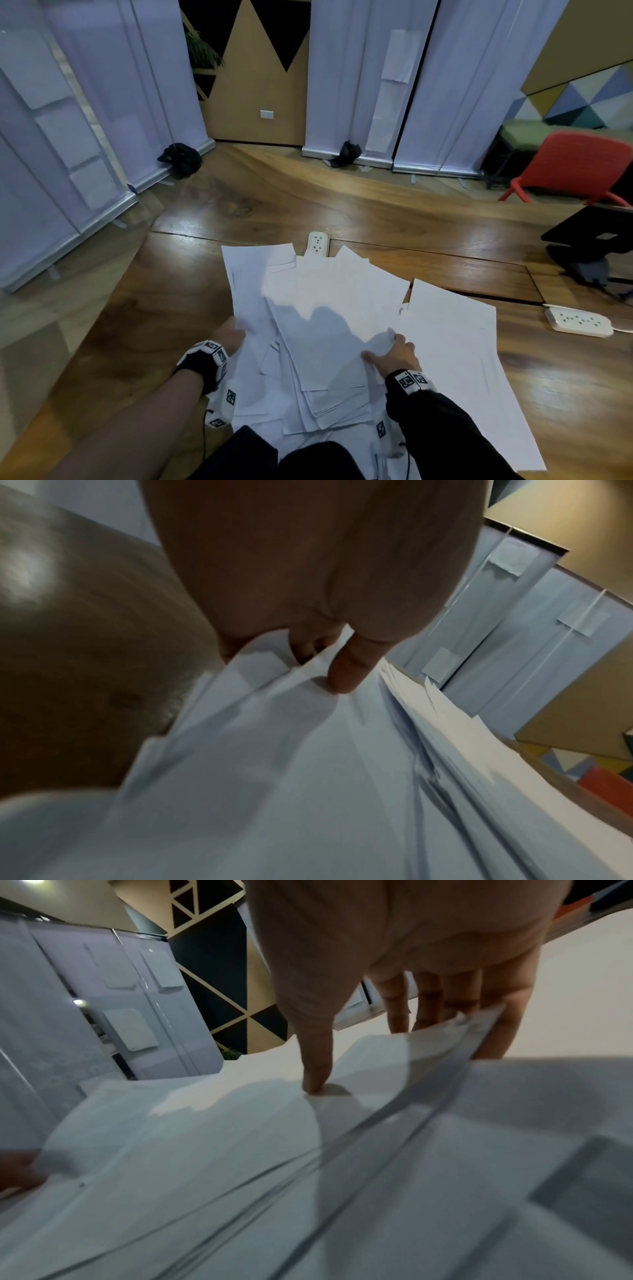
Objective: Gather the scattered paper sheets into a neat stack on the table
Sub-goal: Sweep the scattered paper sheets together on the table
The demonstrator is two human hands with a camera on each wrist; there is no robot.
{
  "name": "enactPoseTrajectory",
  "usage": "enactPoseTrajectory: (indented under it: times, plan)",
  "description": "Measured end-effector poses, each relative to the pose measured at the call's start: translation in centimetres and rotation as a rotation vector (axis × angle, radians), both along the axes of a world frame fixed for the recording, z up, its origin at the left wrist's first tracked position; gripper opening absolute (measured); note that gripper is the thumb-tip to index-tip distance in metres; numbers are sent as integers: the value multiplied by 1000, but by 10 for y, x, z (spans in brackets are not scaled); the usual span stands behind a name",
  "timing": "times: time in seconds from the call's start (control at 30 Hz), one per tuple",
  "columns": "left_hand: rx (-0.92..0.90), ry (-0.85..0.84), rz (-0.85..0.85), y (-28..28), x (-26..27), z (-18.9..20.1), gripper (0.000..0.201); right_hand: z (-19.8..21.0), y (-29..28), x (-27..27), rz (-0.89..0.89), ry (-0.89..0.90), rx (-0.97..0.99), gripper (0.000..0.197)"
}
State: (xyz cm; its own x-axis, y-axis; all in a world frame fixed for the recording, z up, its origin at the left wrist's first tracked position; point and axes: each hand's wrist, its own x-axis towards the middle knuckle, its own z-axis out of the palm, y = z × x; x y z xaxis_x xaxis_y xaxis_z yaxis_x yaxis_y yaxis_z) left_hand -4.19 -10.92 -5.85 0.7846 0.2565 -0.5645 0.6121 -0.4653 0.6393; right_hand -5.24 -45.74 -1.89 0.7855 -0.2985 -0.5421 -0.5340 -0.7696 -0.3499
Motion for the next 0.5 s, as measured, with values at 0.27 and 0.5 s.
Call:
enactPoseTrajectory:
  times: [0.27, 0.5]
  plan:
    - [381, -126, 61, -4, 0, 7, 34, -7, 9, 6, 119, 28, 67, 88]
    - [407, -35, -55, -35, -8, 13, 70, -9, 10, 18, 39, -14, 82, 92]
